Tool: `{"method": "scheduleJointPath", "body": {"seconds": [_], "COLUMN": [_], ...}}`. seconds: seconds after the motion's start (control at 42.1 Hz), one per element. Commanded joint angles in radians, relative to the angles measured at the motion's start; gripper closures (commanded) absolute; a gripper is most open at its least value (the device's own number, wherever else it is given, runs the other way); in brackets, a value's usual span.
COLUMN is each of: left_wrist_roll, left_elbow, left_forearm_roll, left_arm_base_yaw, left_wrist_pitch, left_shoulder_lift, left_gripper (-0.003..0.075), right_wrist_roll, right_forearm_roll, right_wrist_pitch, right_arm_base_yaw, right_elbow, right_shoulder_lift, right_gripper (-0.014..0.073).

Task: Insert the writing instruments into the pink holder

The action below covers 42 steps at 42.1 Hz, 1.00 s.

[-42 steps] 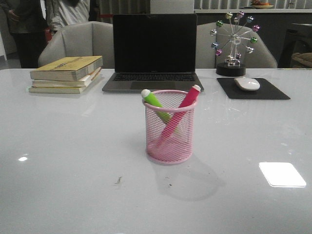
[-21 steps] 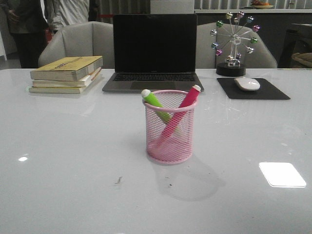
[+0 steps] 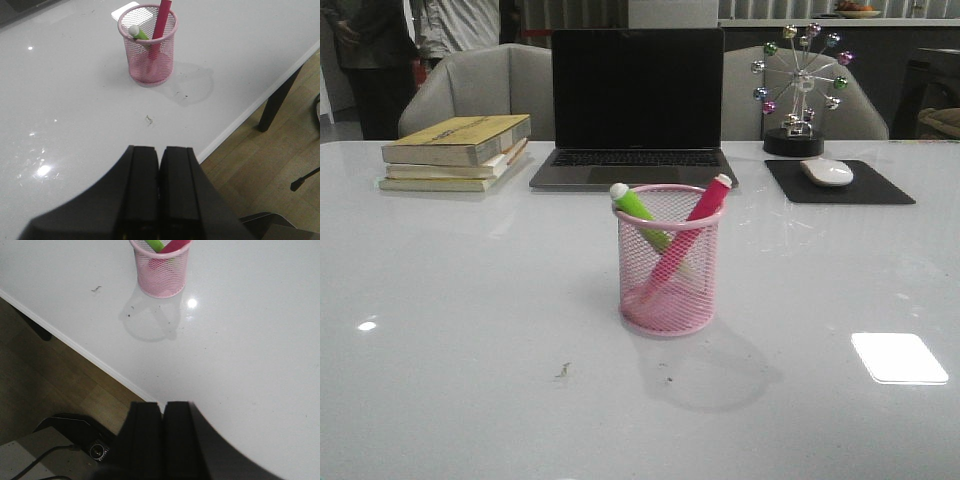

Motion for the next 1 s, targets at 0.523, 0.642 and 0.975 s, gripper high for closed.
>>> {"method": "scheduleJointPath", "body": {"seconds": [0.523, 0.642, 0.975], "left_wrist_roll": [-0.003, -0.003, -0.003], "left_elbow": [0.144, 0.282, 0.578], "left_forearm_roll": [0.053, 0.053, 0.012], "left_arm_base_yaw": [0.31, 0.475, 0.739], "left_wrist_pitch": [-0.245, -0.365, -0.653], "left_shoulder_lift": [-0.291, -0.417, -0.64], "left_gripper": [0.0622, 0.0622, 0.0623], "right_wrist_roll": [-0.011, -0.011, -0.011], "right_forearm_roll": [-0.009, -0.009, -0.009], "right_wrist_pitch": [-0.056, -0.055, -0.055], "right_arm_base_yaw": [-0.005, -0.005, -0.005], "right_elbow": [-0.028, -0.028, -0.028], "right_shoulder_lift": [0.0, 0.0, 0.0], "right_gripper": [0.0526, 0.0526, 0.0526]}}
